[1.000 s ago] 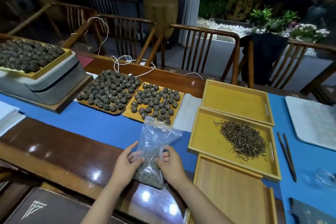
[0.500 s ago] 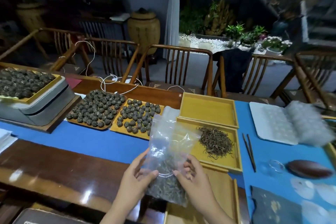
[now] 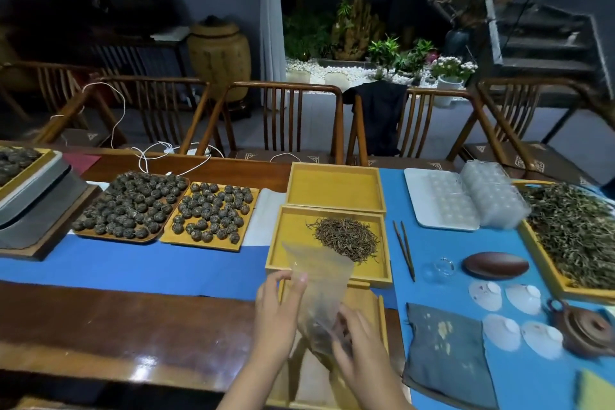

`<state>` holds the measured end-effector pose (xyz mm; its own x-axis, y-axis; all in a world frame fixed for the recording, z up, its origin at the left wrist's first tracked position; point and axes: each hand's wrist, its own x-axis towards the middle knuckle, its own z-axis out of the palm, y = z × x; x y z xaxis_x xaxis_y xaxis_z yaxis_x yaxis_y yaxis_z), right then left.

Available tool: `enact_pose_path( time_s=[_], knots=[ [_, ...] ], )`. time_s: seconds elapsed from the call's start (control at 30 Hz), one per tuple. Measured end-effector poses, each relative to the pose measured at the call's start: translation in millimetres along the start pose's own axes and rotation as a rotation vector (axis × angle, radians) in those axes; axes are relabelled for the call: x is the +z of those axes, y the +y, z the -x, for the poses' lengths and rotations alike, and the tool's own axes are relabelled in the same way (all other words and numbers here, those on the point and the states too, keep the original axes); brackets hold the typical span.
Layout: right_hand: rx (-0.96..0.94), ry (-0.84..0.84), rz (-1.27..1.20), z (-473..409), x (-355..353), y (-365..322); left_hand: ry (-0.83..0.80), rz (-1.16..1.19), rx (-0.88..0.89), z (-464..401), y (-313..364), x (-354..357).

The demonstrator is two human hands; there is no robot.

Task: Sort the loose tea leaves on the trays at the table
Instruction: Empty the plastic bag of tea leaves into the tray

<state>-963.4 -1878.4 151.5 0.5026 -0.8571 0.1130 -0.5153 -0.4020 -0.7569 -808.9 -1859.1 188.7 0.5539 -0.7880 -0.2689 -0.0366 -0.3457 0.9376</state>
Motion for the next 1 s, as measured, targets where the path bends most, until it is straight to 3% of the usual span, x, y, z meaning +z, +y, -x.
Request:
enact_pose_path(
  time_s=[0.2, 0.3, 0.5, 0.6, 0.73, 0.8, 0.93, 1.0],
  knots=[
    [-0.149, -0.081, 0.348, 15, 3, 24, 0.018, -0.105, -0.179, -25, 36, 15],
    [-0.179, -0.073, 0.373, 19, 0, 27, -0.028, -0.187, -0.192, -46, 34, 16],
    [-0.181, -0.155, 0.394, 22, -11, 33, -0.071, -0.125, -0.164, -46, 19, 16],
    [0.009, -0.142, 0.202, 28, -23, 37, -0.170, -0.084, -0.001, -33, 21, 17],
    [0.149, 0.231, -0.270, 3, -57, 34, -0.289, -0.052, 0.154, -20, 22, 13],
    [0.166, 0.292, -0.375, -22, -77, 26, -0.313, -0.074, 0.179, -17, 23, 13],
    [0.148, -0.060, -0.274, -61, -87, 4, -0.299, -0.047, 0.240, -13, 25, 16],
    [0.167, -0.135, -0.238, -65, -74, -1, -0.296, -0.012, 0.249, -12, 23, 18]
  ],
)
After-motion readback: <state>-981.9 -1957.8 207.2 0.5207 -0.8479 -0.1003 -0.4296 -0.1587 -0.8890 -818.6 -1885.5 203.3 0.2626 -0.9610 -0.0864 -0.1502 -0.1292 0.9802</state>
